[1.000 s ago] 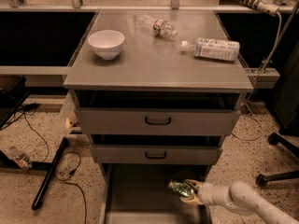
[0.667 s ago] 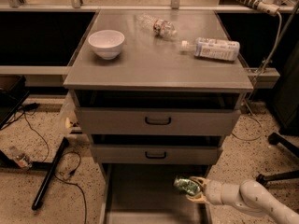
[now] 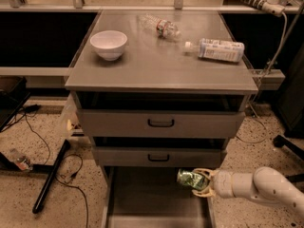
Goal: Pick green can from bottom drawer and place on counter
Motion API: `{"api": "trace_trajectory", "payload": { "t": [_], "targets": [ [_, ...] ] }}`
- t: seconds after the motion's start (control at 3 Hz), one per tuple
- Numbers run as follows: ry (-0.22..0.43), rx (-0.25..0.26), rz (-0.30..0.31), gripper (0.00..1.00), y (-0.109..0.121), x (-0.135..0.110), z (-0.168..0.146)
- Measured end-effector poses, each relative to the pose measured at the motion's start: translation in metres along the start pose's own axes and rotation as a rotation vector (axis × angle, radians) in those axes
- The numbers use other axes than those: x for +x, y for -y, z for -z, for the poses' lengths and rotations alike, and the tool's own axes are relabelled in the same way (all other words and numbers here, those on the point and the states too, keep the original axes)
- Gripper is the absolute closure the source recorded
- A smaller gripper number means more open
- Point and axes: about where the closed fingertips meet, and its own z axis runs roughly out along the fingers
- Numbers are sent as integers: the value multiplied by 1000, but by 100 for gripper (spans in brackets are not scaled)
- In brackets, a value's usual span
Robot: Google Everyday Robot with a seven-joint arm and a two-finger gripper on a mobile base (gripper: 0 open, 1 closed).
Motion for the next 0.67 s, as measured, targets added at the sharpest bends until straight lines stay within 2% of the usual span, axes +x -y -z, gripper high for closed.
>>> {"api": "trace_trajectory", "payload": {
  "t": [0.33,0.67],
  "targets": [
    [-23,3,44,100,27,-34,44],
    [-98,-26,74,100,49,-60,70]
  ]
}}
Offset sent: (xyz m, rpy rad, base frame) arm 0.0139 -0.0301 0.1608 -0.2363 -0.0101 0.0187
